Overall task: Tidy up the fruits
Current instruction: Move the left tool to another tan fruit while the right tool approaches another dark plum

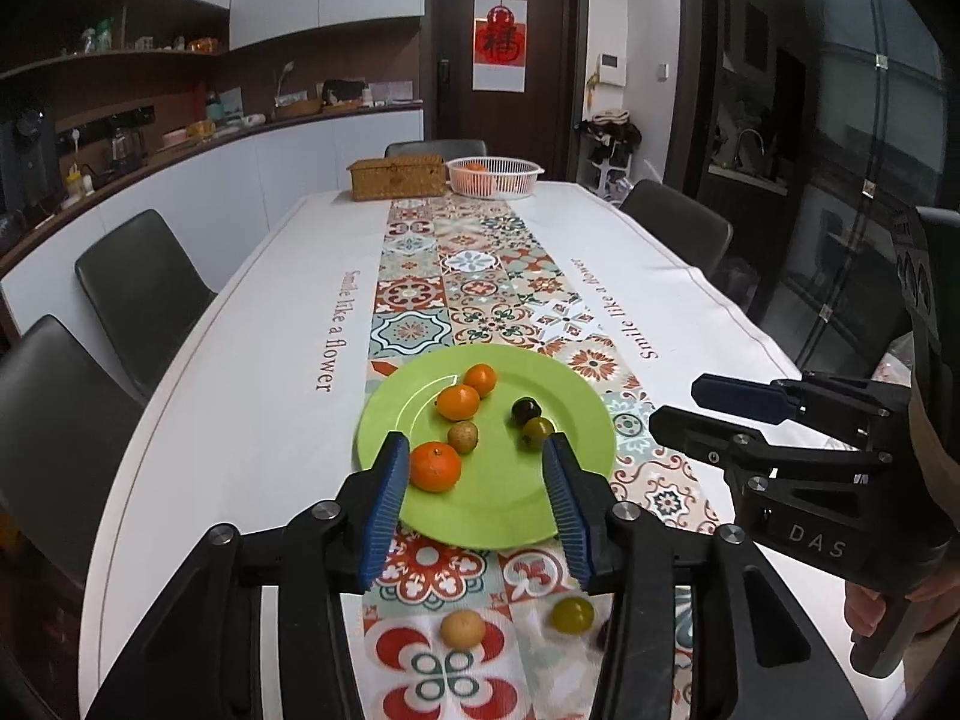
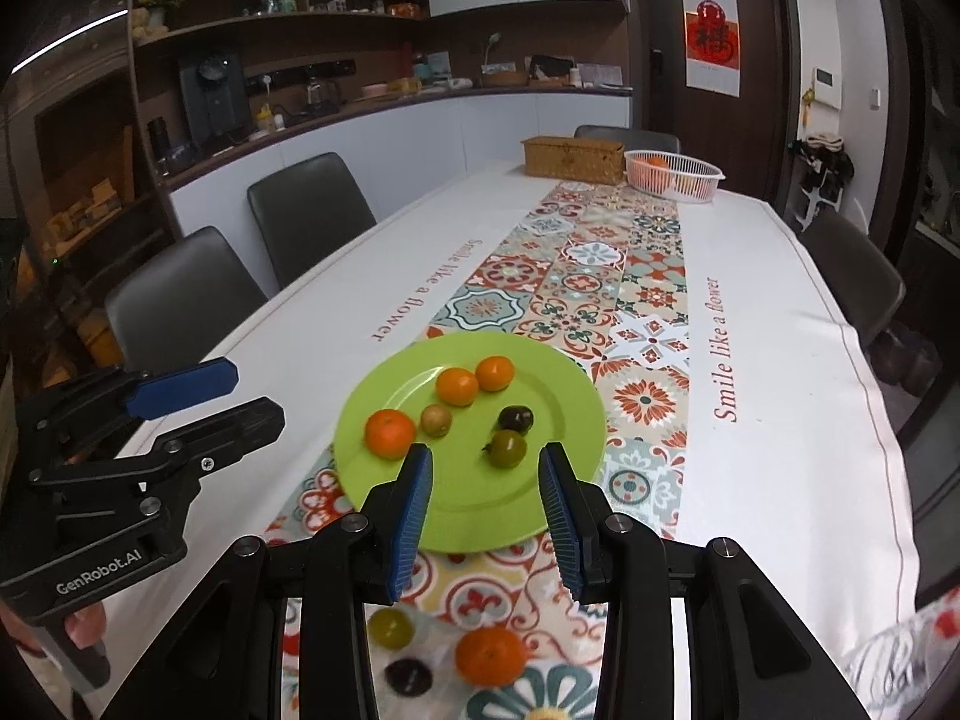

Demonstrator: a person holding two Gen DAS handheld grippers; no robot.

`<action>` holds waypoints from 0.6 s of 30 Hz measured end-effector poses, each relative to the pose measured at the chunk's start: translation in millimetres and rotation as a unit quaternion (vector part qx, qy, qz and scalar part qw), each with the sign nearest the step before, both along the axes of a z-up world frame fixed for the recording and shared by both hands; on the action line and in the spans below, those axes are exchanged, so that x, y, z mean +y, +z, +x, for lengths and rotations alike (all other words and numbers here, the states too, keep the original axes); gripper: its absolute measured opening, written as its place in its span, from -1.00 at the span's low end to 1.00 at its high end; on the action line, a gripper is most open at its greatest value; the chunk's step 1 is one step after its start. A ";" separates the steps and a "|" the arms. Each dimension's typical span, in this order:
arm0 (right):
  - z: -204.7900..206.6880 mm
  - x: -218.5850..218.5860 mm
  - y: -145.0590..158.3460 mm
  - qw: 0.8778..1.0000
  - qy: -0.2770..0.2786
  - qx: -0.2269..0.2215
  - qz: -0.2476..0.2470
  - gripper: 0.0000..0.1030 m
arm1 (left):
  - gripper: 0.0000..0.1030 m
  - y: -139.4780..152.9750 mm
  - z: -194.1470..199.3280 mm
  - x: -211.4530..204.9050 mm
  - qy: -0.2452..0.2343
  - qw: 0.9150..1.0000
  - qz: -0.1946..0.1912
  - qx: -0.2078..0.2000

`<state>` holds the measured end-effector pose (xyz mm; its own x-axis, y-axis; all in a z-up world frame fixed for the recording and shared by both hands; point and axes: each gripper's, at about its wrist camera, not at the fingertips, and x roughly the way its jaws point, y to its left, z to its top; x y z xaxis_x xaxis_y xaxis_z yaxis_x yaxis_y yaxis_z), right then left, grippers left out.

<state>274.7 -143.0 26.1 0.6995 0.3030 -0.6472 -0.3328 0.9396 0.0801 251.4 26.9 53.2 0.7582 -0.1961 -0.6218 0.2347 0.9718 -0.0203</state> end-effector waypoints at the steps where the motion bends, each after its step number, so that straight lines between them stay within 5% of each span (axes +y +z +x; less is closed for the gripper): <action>1: -4.5 1.0 1.1 1.000 0.000 -0.001 0.001 -0.26 | -0.06 2.0 -4.4 1.3 -0.001 1.000 -0.001 -0.002; 18: -72.9 19.7 -1.3 1.000 -0.002 0.001 0.004 -0.02 | 0.17 -1.4 -68.4 22.9 -0.020 1.000 0.022 -0.009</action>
